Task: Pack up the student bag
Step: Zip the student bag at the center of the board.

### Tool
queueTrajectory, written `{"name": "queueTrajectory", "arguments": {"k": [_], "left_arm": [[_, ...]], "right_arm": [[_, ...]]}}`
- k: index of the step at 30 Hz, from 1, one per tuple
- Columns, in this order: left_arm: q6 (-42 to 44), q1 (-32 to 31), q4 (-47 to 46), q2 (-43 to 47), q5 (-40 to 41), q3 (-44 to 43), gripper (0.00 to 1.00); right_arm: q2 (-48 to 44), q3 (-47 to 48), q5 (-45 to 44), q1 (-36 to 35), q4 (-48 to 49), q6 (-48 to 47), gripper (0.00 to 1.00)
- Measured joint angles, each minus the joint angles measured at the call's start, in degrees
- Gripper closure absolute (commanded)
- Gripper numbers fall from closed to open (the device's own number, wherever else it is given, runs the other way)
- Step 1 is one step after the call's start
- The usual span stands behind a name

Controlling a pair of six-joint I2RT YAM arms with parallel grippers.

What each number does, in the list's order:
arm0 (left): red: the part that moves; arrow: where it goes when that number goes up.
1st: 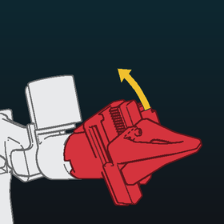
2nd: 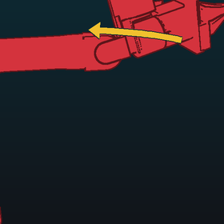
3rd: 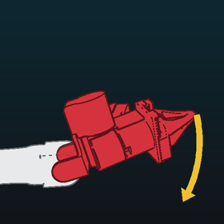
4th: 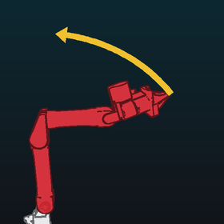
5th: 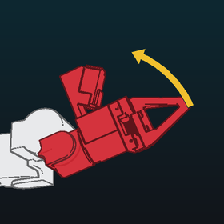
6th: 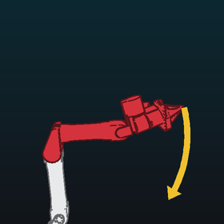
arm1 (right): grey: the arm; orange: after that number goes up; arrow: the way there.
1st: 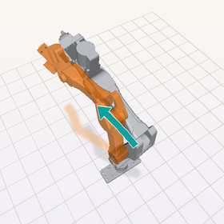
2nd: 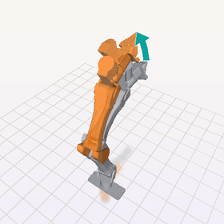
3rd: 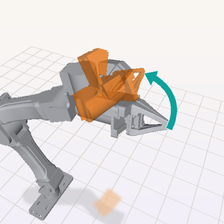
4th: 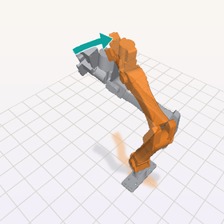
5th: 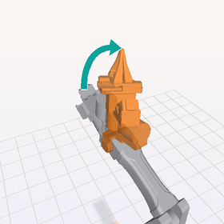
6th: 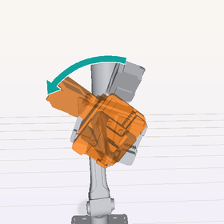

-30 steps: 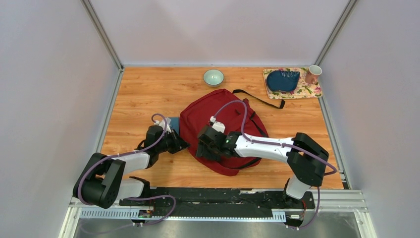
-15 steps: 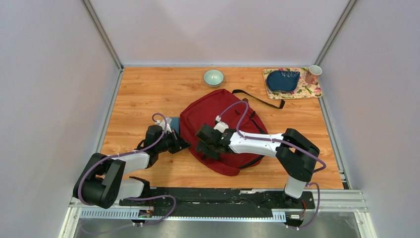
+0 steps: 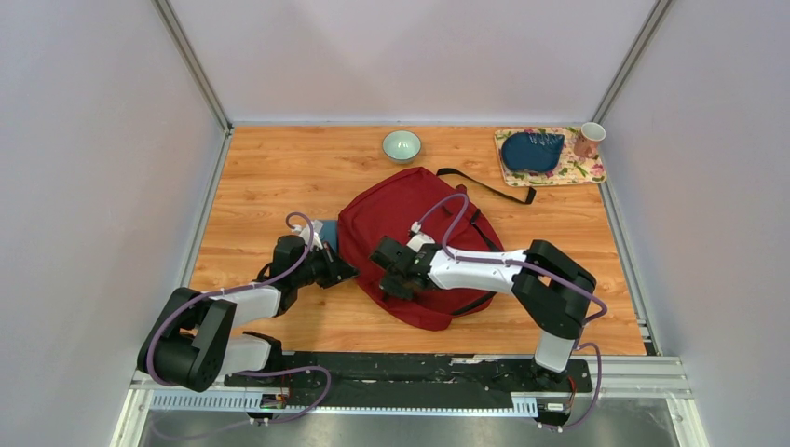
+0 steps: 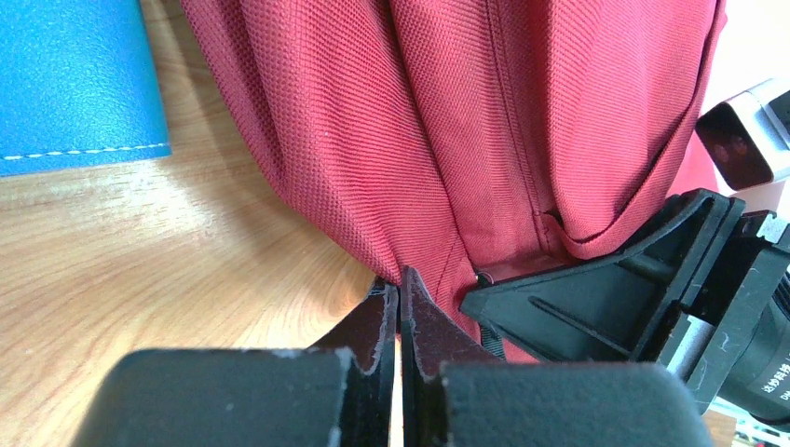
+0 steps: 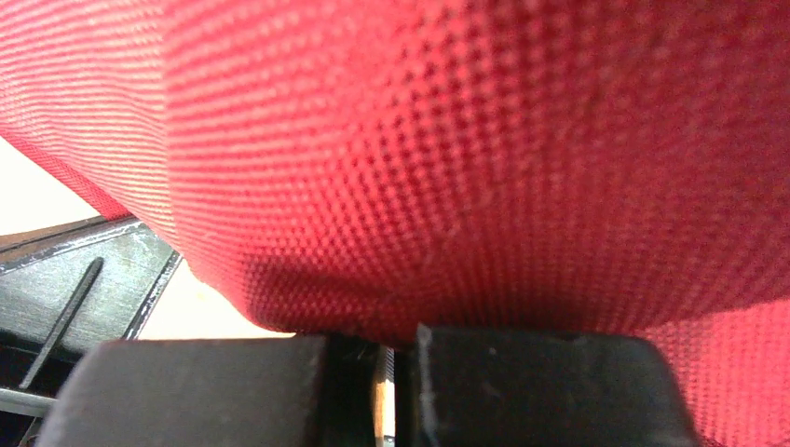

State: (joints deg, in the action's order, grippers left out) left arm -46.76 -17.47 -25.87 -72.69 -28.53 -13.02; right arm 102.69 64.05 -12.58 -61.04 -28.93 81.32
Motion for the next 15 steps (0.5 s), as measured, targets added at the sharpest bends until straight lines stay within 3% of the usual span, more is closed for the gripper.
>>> {"name": "queueTrajectory", "arguments": {"k": [8,15], "left_arm": [[0.7,0.0,0.4,0.0,-0.3,-0.1,1.00],[2.2,2.2,3.7,-3.5,-4.1,-4.3,1.00]], "right_arm": [[-2.8,-2.3,0.7,0.0,2.5,-10.0,1.00],[-15.4,-10.1,4.6,0.0,7.0,-21.2,1.00]]}}
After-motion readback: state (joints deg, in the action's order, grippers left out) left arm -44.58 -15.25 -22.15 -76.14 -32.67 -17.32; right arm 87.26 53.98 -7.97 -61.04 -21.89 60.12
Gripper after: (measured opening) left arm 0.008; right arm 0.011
